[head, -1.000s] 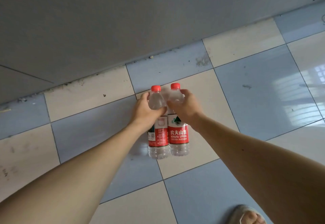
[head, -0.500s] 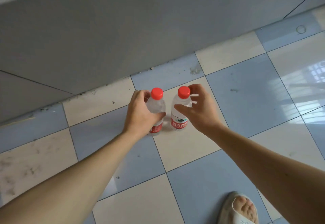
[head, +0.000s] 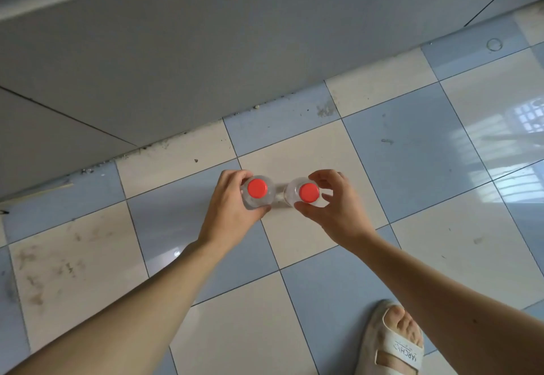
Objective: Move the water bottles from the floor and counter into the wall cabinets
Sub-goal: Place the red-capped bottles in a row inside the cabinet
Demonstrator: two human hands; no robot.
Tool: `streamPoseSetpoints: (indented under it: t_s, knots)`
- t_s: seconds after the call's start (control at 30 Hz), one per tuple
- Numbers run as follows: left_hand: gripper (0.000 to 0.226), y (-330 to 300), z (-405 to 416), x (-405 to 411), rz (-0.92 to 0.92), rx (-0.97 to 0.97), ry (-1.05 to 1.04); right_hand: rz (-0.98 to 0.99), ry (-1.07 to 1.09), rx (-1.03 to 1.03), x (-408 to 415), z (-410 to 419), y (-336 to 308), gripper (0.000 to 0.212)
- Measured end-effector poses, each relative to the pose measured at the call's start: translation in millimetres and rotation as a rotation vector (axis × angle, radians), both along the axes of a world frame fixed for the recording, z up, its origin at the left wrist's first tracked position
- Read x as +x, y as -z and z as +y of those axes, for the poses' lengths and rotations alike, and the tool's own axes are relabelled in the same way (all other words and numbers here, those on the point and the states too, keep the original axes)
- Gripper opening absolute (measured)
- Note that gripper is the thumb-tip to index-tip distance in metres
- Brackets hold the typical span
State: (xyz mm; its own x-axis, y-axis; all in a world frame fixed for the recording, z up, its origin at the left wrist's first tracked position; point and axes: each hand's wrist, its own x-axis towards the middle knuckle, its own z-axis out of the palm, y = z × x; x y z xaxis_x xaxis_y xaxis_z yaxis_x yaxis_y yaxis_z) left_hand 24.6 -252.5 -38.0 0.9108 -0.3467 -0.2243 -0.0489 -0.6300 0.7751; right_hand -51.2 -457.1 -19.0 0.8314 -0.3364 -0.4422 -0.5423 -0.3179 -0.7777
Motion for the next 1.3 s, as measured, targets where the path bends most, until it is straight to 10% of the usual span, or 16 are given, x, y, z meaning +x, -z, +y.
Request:
streamPoseSetpoints:
  t_s: [0.33, 0.73, 1.3]
  knots:
    - [0.051, 37, 1, -6, 0.207, 0.018, -0.090, 0.210, -0.087, 0.172, 4, -11, 42, 0.103]
    - [0.060, 51, -19, -8, 0.226, -0.057, -0.377, 0.065, 0.071, 0.304, 7, -3, 64, 0.062]
    - [0.061, -178, 70, 31, 0.218, -0.150, -0.367, 0.010, -0.202, 0.131, 62, 55, -170, 0.059]
